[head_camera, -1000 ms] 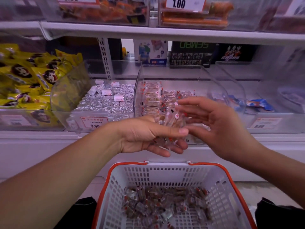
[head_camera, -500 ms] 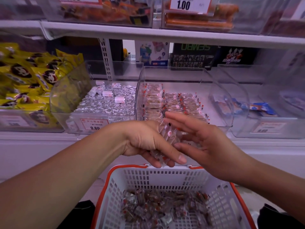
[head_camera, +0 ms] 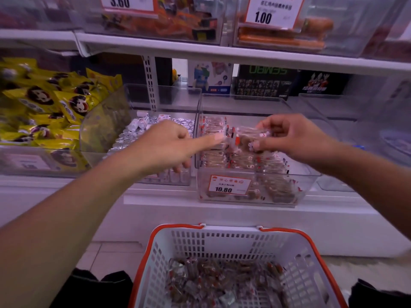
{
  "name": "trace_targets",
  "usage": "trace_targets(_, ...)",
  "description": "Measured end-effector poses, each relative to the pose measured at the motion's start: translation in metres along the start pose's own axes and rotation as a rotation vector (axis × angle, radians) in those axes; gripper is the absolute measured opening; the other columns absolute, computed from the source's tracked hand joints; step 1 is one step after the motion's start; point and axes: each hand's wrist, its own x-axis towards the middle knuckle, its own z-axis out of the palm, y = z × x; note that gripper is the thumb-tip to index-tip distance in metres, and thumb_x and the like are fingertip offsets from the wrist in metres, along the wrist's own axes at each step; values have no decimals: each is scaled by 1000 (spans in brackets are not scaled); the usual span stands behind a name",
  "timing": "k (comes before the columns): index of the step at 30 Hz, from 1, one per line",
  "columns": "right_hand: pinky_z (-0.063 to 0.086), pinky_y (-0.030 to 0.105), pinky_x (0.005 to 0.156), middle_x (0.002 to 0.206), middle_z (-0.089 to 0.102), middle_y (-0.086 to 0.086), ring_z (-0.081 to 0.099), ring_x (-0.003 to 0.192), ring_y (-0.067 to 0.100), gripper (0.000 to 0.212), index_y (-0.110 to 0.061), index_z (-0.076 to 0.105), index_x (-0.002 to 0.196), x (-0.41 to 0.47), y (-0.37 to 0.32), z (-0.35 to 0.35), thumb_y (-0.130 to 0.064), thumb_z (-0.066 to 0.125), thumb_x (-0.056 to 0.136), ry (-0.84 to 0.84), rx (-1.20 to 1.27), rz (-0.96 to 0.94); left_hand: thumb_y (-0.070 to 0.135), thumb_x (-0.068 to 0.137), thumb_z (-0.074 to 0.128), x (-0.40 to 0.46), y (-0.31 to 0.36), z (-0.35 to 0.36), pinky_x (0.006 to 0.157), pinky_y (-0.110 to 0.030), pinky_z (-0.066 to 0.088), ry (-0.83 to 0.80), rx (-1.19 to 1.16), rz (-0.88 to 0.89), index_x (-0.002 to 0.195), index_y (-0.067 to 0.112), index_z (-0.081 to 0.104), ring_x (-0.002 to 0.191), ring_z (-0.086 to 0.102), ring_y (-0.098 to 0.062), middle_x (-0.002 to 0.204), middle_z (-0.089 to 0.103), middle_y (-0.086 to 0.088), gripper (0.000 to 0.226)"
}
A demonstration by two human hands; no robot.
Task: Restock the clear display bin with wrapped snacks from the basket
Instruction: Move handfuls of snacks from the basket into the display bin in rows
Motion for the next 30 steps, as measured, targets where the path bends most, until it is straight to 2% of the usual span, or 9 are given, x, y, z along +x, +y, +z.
trace_targets(4, 49, 24, 54, 85, 73, 12, 65, 67, 17, 35, -6, 69, 97, 46, 17, 22, -14, 88, 69, -80, -156, 144, 69, 69, 71, 10, -20, 6, 49, -21, 47, 9, 188, 66, 65, 16, 69, 45, 62, -3, 55, 69, 4, 54)
trace_targets(9, 55, 34, 68, 88, 70, 8, 62, 73, 16, 29, -13, 70, 97, 84, 25, 70, -22, 84, 73, -118, -229, 86, 47, 90, 63, 24, -27, 25, 60, -32, 54, 82, 444, 205, 63, 8, 66, 59, 65, -22, 58, 67, -7, 46)
trace_targets(13, 47, 16, 61, 91, 69, 1, 59, 73, 8, 35, -13, 71, 107, 96, 28, 71, -25, 82, 76, -80, -314, 17, 34, 92, 61, 33, -32, 24, 68, -39, 58, 46, 452, 231, 66, 6, 66, 63, 68, -24, 63, 70, -8, 39)
trace_targets(16, 49, 11, 59, 91, 67, 4, 60, 76, 11, 39, -11, 70, 107, 92, 34, 66, -20, 86, 74, -29, -184, 34, 36, 91, 60, 34, -32, 24, 68, -36, 58, 51, 446, 233, 65, 8, 66, 60, 68, -18, 57, 69, -1, 39)
trace_targets(21, 53, 31, 92, 109, 61, 1, 63, 99, 20, 51, -15, 64, 123, 86, 34, 66, -27, 83, 77, -34, -425, -99, 36, 92, 60, 32, -32, 25, 69, -36, 58, 55, 429, 218, 65, 11, 67, 59, 68, -16, 56, 69, 1, 38)
trace_targets(23, 40, 38, 109, 136, 48, 8, 47, 125, 26, 59, -19, 50, 141, 86, 32, 72, -33, 72, 88, -64, -708, -195, 35, 92, 61, 32, -31, 25, 68, -37, 59, 51, 419, 213, 65, 10, 67, 59, 68, -18, 58, 69, -1, 37)
trace_targets(25, 17, 37, 122, 162, 17, 11, 16, 149, 27, 66, -17, 27, 154, 87, 30, 77, -33, 56, 98, -201, -824, -210, 34, 91, 61, 31, -31, 24, 69, -38, 59, 53, 419, 213, 66, 9, 67, 61, 69, -21, 61, 70, -5, 36)
trace_targets(28, 1, 36, 122, 165, -5, 10, -5, 152, 27, 70, -12, 1, 157, 87, 28, 84, -38, 39, 104, -380, -887, -143, 32, 89, 61, 30, -29, 24, 66, -37, 57, 74, 429, 230, 64, 7, 66, 63, 67, -24, 62, 68, -8, 36)
trace_targets(30, 1, 48, 123, 165, -9, 2, -10, 151, 30, 70, -18, -5, 157, 89, 24, 90, -46, 31, 104, -369, -1013, -94, 32, 89, 61, 30, -28, 26, 64, -35, 55, 87, 438, 231, 62, 7, 65, 62, 65, -23, 60, 67, -8, 37)
